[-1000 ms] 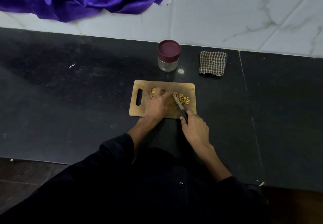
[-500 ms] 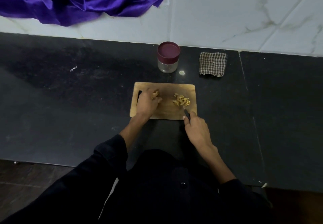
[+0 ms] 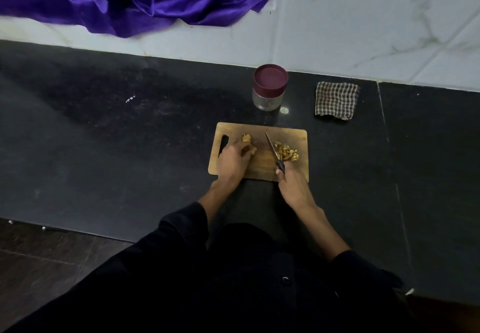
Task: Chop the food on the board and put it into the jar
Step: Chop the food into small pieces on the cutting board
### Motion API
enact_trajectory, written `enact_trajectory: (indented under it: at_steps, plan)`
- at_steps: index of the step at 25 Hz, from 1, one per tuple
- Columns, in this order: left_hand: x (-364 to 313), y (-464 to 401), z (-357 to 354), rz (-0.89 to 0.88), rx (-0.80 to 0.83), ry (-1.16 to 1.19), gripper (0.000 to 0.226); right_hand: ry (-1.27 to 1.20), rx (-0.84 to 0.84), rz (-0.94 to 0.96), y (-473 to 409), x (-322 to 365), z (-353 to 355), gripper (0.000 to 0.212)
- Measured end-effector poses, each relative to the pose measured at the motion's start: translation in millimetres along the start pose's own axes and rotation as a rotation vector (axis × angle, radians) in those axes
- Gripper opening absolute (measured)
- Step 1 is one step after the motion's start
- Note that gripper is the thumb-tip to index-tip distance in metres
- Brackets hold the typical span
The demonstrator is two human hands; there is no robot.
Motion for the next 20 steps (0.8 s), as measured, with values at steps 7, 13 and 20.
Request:
enact_trajectory:
  at_steps: [7,13,20]
  plan:
    - [-4,-1,-5,0.016,0.023,-0.087,0.022,-0.080,0.032,-0.070,-5,-4,-3,0.021]
    - [-12,8,-5,0.079,0.056,0.139,0.017,-0.083,0.015,-0.074,-7,-4,-3,0.018]
    - [-11,13,-19,0.136,0.108,0.170,0.010,-0.102,0.029,-0.090,-7,-6,-4,0.018]
Point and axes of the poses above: each hand's wrist, its own y-axis away from the middle knuckle, its own z-axis out of the back of the hand, x = y × z, the point moved 6 cm from there along -y, towards the middle knuckle, and after that the axes turned 8 degrees about z, right-handed, at the moved point
